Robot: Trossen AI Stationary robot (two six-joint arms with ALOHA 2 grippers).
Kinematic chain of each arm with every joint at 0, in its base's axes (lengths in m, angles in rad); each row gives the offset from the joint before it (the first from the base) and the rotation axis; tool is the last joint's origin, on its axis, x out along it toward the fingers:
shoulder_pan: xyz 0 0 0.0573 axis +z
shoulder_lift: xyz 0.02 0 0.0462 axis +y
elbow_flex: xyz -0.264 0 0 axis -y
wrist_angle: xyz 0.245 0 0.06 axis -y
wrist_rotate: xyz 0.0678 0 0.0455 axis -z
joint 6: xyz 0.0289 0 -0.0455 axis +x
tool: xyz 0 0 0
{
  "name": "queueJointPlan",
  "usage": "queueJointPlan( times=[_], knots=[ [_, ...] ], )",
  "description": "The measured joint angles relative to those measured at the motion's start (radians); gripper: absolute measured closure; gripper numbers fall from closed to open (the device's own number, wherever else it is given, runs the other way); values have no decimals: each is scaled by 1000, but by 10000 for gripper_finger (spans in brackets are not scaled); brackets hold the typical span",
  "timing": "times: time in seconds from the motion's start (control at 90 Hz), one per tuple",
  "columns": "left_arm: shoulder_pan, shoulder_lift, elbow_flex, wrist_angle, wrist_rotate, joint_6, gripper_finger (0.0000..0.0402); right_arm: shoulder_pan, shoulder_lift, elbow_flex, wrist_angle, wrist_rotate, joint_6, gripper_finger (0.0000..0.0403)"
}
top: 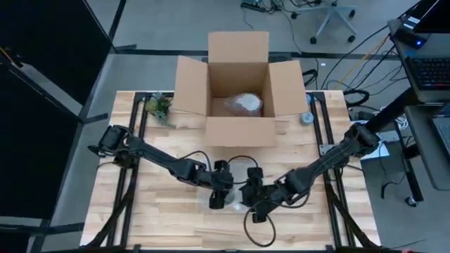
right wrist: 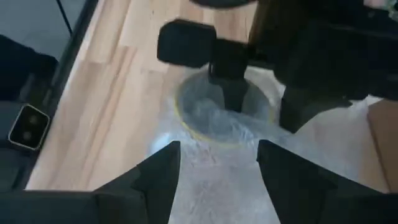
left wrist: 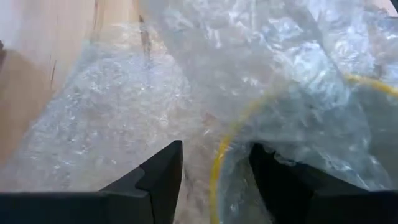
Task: Wrap mug
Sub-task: Wrap the orange mug with bubble wrap
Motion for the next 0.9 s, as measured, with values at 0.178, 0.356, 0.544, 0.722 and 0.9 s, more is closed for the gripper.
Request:
queueJointPlan(
  times=[0.178, 0.356, 0.544, 0.722, 0.9],
  knots=[
    [0, -2, 0, 0, 0, -2, 226, -8, 37, 0, 2, 4, -10, 202],
    [0, -2, 0, 1, 0, -2, 226, -8, 74, 1, 162, -5, -99, 202],
    [0, -3, 2, 5, -1, -4, 226, -15, 145, 1, 161, -40, -81, 202],
    [2, -3, 3, 8, -1, -5, 226, -25, 184, 3, 195, -57, -76, 202],
    [3, -5, 10, 7, -8, -10, 226, -41, 218, 7, 175, -80, -61, 202]
  ],
)
